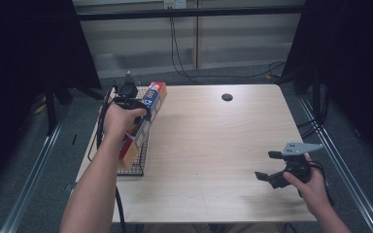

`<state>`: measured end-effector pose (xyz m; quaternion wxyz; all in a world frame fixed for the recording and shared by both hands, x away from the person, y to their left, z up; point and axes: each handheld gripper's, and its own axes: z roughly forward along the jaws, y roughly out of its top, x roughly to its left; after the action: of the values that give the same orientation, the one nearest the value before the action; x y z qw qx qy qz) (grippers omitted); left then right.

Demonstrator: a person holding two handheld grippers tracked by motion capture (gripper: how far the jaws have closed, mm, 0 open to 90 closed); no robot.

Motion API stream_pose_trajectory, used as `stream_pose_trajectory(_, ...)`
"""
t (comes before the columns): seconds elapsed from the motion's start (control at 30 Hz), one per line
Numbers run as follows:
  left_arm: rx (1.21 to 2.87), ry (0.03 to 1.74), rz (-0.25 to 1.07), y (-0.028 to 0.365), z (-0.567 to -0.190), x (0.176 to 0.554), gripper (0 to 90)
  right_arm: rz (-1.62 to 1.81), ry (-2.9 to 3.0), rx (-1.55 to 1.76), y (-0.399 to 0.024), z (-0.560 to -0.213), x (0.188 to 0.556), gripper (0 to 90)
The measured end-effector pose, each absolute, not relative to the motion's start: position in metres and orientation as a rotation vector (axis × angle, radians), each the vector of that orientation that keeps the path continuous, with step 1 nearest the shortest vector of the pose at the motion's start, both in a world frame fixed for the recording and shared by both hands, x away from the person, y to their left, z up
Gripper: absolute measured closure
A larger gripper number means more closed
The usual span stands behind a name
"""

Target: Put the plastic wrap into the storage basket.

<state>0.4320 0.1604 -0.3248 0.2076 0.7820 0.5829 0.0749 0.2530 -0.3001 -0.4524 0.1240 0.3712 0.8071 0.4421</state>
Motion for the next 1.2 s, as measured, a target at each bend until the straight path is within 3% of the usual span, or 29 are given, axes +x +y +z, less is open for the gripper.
stream_pose_trajectory(1.2, 2.071, 1.793, 0.223, 0.199, -0.334, 0.428, 43.0, 1.290, 2.344, 1.085, -0.300, -0.452, 0.253, 1.8)
